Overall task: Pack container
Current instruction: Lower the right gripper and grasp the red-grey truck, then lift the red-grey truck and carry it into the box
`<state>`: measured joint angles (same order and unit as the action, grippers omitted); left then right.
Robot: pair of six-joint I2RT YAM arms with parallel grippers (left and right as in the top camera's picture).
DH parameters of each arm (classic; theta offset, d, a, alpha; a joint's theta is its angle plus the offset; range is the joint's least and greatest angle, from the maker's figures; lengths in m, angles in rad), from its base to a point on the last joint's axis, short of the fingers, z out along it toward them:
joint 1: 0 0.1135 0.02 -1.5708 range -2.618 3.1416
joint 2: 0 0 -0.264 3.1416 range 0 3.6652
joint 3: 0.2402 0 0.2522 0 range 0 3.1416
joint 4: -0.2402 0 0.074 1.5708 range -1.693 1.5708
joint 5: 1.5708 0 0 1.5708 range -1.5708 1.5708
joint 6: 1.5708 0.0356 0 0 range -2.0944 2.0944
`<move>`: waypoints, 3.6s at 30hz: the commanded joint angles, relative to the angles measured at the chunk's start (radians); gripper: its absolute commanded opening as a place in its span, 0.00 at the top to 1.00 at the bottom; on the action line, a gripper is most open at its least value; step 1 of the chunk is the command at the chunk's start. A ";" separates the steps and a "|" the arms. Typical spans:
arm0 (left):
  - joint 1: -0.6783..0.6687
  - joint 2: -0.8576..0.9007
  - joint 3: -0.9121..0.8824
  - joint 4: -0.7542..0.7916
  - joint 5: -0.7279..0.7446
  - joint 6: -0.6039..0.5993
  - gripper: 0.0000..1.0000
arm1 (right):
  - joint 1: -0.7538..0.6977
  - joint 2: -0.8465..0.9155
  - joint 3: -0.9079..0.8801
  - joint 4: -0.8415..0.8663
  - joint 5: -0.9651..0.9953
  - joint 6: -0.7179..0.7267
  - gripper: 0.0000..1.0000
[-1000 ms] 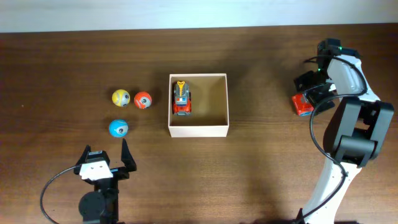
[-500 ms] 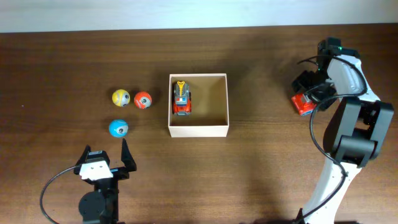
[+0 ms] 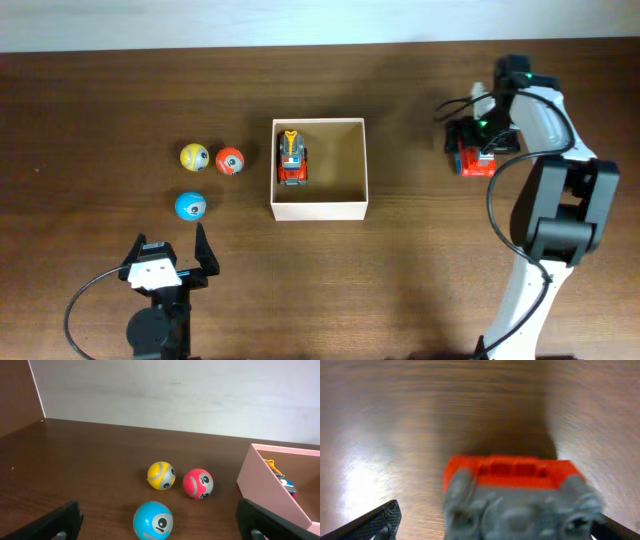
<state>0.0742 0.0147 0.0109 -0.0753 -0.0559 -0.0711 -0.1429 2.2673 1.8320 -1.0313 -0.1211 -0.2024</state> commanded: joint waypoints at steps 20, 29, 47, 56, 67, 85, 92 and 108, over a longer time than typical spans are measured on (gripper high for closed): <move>-0.004 -0.008 -0.002 -0.005 0.008 0.013 0.01 | -0.003 -0.034 -0.010 -0.040 0.159 -0.158 0.01; -0.004 -0.008 -0.002 -0.005 0.008 0.013 0.01 | -0.016 -0.034 -0.026 -0.045 0.102 -0.156 0.22; -0.004 -0.008 -0.002 -0.005 0.008 0.013 0.01 | -0.014 -0.034 -0.067 -0.019 0.019 -0.043 0.45; -0.004 -0.008 -0.002 -0.005 0.008 0.013 0.01 | -0.014 -0.034 -0.064 -0.019 -0.014 -0.043 0.45; -0.004 -0.008 -0.002 -0.005 0.008 0.013 0.01 | -0.014 -0.034 0.111 -0.146 -0.297 -0.043 0.45; -0.004 -0.008 -0.002 -0.005 0.008 0.013 0.01 | 0.131 -0.034 0.433 -0.346 -1.021 -0.143 0.46; -0.004 -0.008 -0.002 -0.005 0.008 0.013 0.01 | 0.319 -0.034 0.433 -0.291 -0.945 -0.134 0.51; -0.004 -0.008 -0.002 -0.005 0.008 0.013 0.01 | 0.681 -0.034 0.433 -0.148 -0.005 0.429 0.52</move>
<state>0.0742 0.0147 0.0109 -0.0753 -0.0559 -0.0708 0.5095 2.2528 2.2421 -1.1915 -0.3740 0.0608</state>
